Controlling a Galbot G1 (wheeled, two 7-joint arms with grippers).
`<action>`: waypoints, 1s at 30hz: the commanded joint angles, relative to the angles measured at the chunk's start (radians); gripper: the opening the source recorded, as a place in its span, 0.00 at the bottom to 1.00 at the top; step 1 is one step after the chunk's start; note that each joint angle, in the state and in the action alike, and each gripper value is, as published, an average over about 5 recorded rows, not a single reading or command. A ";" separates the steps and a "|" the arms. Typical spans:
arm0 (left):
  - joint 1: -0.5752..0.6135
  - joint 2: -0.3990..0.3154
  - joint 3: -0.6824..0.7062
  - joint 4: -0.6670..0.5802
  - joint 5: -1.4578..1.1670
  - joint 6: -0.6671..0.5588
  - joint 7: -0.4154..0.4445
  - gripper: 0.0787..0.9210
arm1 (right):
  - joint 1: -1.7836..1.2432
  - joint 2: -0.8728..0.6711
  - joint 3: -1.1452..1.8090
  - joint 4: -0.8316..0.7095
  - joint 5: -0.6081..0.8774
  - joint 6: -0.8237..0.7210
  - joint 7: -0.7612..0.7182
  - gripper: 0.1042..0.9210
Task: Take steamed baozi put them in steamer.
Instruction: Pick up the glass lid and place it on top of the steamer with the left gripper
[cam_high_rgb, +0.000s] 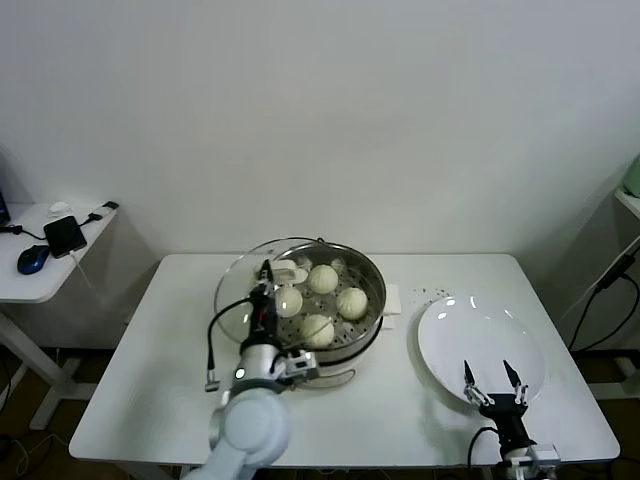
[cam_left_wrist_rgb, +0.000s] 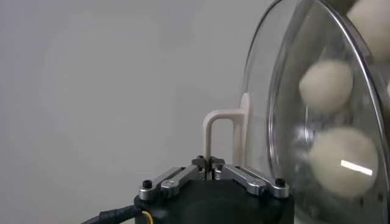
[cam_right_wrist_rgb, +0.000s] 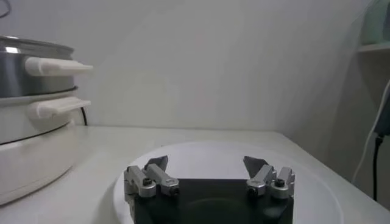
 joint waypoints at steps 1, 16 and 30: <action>-0.094 -0.141 0.179 0.069 0.135 0.095 0.078 0.06 | 0.000 -0.004 0.001 -0.036 0.034 0.032 0.001 0.88; -0.111 -0.192 0.183 0.208 0.164 0.095 0.036 0.06 | 0.012 0.011 0.005 -0.050 0.032 0.070 0.030 0.88; -0.111 -0.177 0.126 0.269 0.185 0.092 -0.019 0.06 | 0.017 0.014 0.010 -0.055 0.024 0.083 0.042 0.88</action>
